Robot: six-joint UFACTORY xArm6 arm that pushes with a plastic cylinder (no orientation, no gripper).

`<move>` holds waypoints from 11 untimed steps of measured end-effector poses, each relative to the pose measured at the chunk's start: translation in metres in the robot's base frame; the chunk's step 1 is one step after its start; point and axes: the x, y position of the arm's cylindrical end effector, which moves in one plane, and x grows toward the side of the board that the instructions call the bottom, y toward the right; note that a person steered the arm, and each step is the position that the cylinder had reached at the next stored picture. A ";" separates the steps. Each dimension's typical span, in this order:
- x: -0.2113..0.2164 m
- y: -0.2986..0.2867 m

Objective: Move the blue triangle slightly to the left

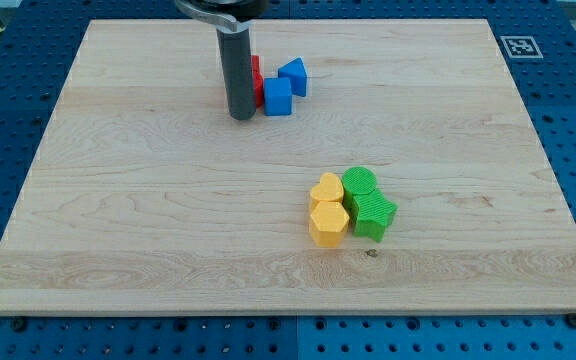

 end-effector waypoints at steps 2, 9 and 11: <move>0.014 0.040; -0.051 0.166; -0.051 0.248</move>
